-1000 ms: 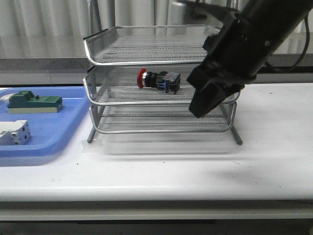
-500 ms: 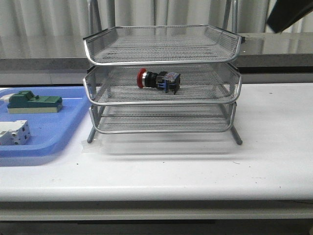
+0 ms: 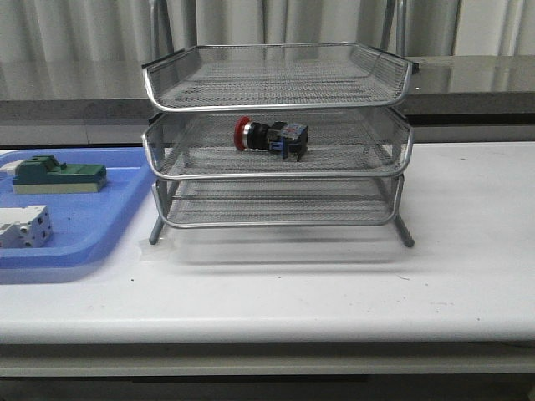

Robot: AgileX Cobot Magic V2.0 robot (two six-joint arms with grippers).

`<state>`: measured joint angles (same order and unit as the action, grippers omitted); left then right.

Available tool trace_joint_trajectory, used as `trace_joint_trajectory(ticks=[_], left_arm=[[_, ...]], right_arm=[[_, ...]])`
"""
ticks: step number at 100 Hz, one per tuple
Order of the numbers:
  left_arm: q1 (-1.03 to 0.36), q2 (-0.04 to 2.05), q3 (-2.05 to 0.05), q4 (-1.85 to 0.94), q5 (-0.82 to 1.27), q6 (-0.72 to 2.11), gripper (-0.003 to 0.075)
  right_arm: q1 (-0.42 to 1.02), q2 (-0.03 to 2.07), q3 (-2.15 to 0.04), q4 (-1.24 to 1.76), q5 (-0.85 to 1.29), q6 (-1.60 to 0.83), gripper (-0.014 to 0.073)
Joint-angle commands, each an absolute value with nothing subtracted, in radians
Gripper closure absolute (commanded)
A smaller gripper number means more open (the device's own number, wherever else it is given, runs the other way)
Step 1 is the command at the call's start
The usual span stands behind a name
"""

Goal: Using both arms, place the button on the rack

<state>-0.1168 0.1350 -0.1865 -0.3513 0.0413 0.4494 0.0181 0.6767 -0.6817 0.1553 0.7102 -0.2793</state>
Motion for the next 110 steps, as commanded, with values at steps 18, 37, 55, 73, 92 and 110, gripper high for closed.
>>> trace_joint_trajectory(ticks=[18,37,55,73,92,110], left_arm=[[-0.116,0.144,-0.213,-0.364,-0.036,0.438,0.074],[-0.116,0.144,-0.213,-0.364,-0.036,0.438,0.074],[-0.116,0.144,-0.213,-0.364,-0.036,0.438,0.074],[-0.116,0.144,-0.213,-0.364,-0.036,0.438,0.074],[-0.116,0.144,-0.213,-0.364,-0.036,0.438,0.074],[-0.116,0.144,-0.213,-0.364,-0.036,0.438,0.074]], right_arm=[[-0.013,0.434,-0.598,0.157,0.678,-0.277,0.0653],[-0.013,0.357,-0.594,0.162,0.721,-0.277,0.0653],[-0.013,0.357,-0.594,0.162,0.721,-0.277,0.0653],[-0.013,0.357,-0.594,0.162,0.721,-0.277,0.0653],[-0.013,0.357,-0.594,0.162,0.721,-0.277,0.0653],[-0.013,0.357,-0.578,0.162,0.69,-0.278,0.0653]])
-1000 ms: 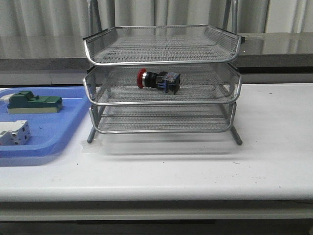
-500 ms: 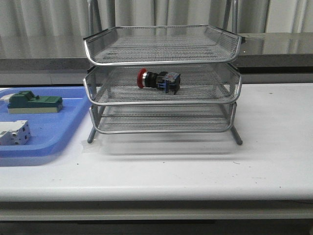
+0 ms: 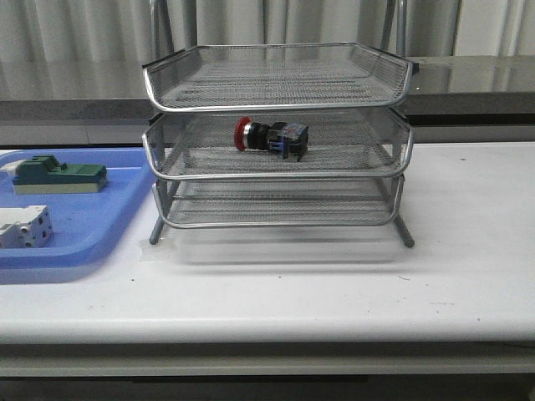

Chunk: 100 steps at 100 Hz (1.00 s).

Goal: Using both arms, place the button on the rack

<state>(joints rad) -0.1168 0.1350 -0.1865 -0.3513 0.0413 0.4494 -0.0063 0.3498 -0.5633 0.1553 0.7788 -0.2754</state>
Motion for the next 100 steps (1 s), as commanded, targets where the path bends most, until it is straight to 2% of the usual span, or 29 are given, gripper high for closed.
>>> trace_joint_trajectory(ticks=[1,29,55,77,100], left_arm=[[-0.116,0.144,-0.213,-0.364,-0.036,0.438,0.074],[-0.116,0.144,-0.213,-0.364,-0.036,0.438,0.074],[-0.116,0.144,-0.213,-0.364,-0.036,0.438,0.074],[-0.116,0.144,-0.213,-0.364,-0.036,0.438,0.074],[-0.116,0.144,-0.213,-0.364,-0.036,0.438,0.074]], right_arm=[[-0.013,0.357,-0.576,0.162,0.685,-0.278,0.0653],[0.011,0.252,-0.401,0.162,0.456,-0.255,0.0653],[0.01,0.091,-0.162,0.106,0.243,-0.092,0.0653],[0.01,-0.035,-0.034,0.073,0.176,-0.017,0.0653],[0.01,-0.032,0.013,0.073,0.096,-0.017,0.0653]])
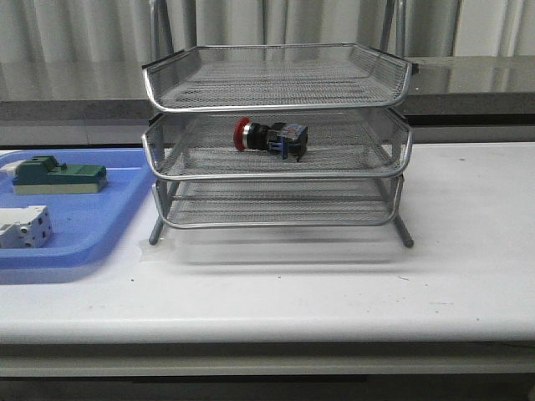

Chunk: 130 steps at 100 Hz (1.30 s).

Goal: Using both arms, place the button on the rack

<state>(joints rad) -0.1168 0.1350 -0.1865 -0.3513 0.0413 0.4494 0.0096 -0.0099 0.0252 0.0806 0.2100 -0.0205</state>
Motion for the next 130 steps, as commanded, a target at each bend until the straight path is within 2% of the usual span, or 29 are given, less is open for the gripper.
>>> trace_joint_trajectory(ticks=[1,130], left_arm=[[-0.116,0.144,-0.213,-0.364,-0.036,0.438,0.074],[-0.116,0.144,-0.213,-0.364,-0.036,0.438,0.074]], right_arm=[[0.01,-0.032,0.013,0.073,0.095,-0.017,0.0653],[0.01,-0.032,0.013,0.072,0.056,-0.017,0.0653]])
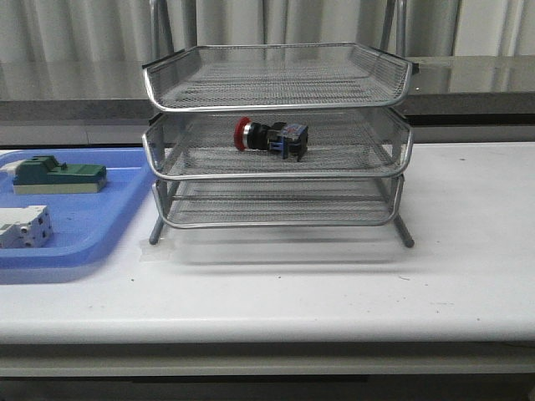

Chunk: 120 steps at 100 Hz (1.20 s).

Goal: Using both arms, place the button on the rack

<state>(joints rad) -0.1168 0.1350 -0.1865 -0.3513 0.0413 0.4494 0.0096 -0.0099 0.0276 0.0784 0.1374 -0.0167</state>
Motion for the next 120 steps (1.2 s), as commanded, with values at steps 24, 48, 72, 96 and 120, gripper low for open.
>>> trace_joint_trajectory(ticks=[24,48,72,96,120], left_arm=[[-0.116,0.144,-0.213,-0.357,-0.038,0.438,0.074],[-0.116,0.144,-0.199,-0.109,-0.038,0.226,0.074],[-0.116,0.144,-0.107,0.015,-0.1,0.044,0.074],[-0.116,0.105,-0.007,0.076,-0.115,-0.058,0.074],[-0.07,0.041,0.048,0.089,-0.114,-0.095,0.074]], right_arm=[[0.01,-0.032,0.013,0.072,0.056,-0.017,0.0653],[0.01,-0.032,0.013,0.072,0.056,-0.017,0.0653],[0.01,-0.032,0.013,0.072,0.056,-0.017,0.0653],[0.01,-0.032,0.013,0.072,0.056,-0.017,0.0653],[0.01,-0.032,0.013,0.072,0.056,-0.017,0.0653]])
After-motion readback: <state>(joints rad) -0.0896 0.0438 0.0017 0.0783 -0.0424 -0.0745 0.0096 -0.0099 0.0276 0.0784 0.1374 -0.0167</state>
